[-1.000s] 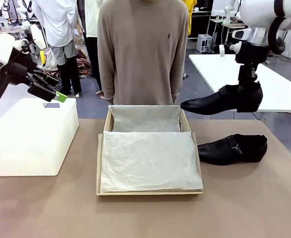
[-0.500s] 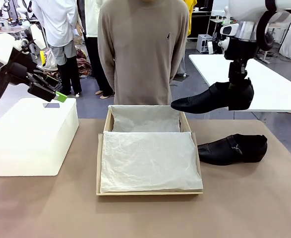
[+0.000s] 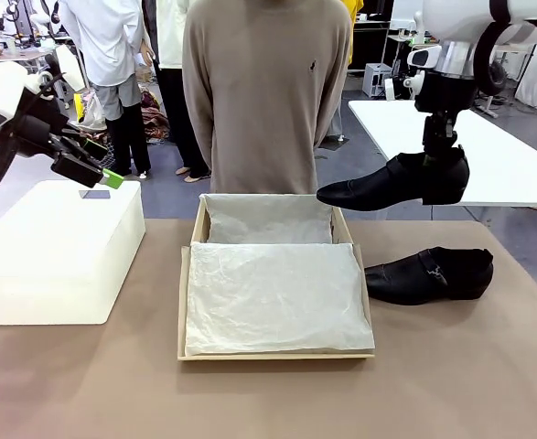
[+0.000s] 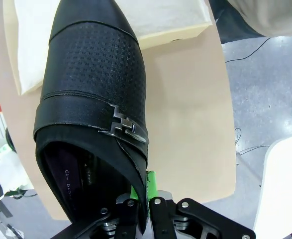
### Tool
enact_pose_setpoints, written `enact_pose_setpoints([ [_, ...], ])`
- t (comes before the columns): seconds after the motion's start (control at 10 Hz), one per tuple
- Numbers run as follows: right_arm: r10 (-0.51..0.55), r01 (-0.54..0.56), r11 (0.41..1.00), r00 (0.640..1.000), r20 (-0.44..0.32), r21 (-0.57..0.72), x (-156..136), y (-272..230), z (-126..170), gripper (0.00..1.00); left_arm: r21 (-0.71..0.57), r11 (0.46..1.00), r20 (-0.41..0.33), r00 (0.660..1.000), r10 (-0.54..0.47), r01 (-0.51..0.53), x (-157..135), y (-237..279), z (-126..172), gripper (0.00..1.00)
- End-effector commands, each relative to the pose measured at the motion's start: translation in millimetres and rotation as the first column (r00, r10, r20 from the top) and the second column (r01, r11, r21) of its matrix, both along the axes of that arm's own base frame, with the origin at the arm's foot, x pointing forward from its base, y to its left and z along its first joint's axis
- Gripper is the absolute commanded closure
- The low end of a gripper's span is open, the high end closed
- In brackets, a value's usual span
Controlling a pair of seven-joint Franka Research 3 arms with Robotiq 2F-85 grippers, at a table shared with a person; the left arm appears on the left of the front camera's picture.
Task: Pack the shoes into the box.
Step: Place one shoe of the Shoes into the Shoes Box.
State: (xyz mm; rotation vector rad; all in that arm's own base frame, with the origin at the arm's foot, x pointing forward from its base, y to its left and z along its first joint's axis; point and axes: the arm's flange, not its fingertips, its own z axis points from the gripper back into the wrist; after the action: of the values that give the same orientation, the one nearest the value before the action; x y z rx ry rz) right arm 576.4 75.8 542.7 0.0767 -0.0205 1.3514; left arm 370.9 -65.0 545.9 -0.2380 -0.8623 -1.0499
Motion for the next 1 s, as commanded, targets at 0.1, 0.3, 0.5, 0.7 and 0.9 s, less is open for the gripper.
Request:
enact_pose_setpoints([
  [0.1, 0.003, -0.003, 1.0, 1.0, 0.0, 0.021, 4, 10, 2, 1.0, -0.011, 1.0, 0.005, 1.0, -0.018, 0.018, 1, 2, -1, 0.0],
  [0.3, -0.027, 0.028, 0.999, 1.0, -0.012, 0.025, 16, 37, 7, 1.0, -0.011, 1.0, 0.005, 1.0, -0.018, 0.018, 1, 2, -1, 0.0],
  [0.5, -0.034, 0.034, 0.999, 0.999, -0.032, 0.016, 26, 66, 11, 1.0, -0.011, 1.0, 0.005, 1.0, -0.018, 0.018, 1, 2, -1, 0.0],
  [0.7, -0.037, 0.038, 0.999, 0.999, -0.038, 0.015, 41, 101, 13, 1.0, -0.011, 1.0, 0.005, 1.0, -0.018, 0.018, 1, 2, -1, 0.0],
  [0.9, -0.028, 0.029, 0.999, 0.999, -0.031, 0.03, 54, 134, 7, 1.0, -0.011, 1.0, 0.005, 1.0, -0.018, 0.018, 1, 2, -1, 0.0],
])
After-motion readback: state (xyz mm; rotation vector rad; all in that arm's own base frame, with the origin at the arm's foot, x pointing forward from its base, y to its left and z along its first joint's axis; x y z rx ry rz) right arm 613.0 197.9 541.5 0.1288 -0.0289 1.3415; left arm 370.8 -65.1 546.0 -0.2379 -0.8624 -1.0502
